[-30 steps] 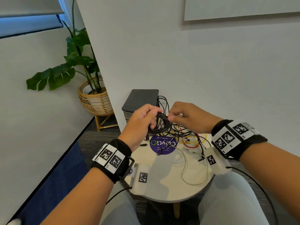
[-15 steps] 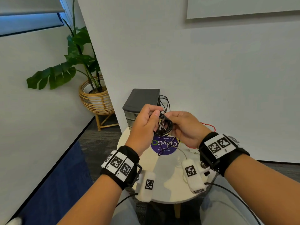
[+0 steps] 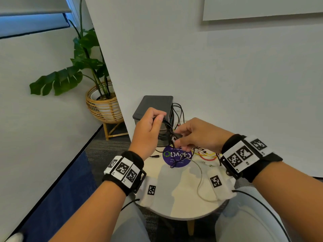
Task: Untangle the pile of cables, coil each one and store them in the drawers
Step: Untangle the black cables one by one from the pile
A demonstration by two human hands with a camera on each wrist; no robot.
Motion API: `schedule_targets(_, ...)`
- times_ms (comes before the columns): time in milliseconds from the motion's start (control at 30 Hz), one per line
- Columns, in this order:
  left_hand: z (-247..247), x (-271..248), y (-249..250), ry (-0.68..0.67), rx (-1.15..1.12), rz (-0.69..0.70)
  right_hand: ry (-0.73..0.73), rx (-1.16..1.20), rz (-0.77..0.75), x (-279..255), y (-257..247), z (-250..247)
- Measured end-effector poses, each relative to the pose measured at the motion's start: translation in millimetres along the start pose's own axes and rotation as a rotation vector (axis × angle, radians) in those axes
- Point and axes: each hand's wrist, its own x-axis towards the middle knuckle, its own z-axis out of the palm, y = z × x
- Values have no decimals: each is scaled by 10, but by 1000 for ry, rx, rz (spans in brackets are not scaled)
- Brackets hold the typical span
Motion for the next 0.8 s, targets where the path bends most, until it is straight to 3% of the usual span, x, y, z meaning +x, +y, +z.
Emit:
schedule_targets(167,-203,148,-29,86,16,-23,-123,-93,73,-128,29,19)
schedule_targets(300,-172,162,22,30,54,34,58,192,109,-87,-162,0)
schedule_targets(467,-95,129,18,-17,59,58,87,-130,-50,8,-197,68)
schedule_targets(667,-79,9,-7,-86,30,12,-79,-339,-53,-80,-104,-58)
schedule_targets(733,-44,-14,8,-128,-20,-8,10,-325,-62,-81,-143,-103)
schedule_targets(800,-25,-13,39,-142,-74,-21,73,-147,-129,-97,-187,-118)
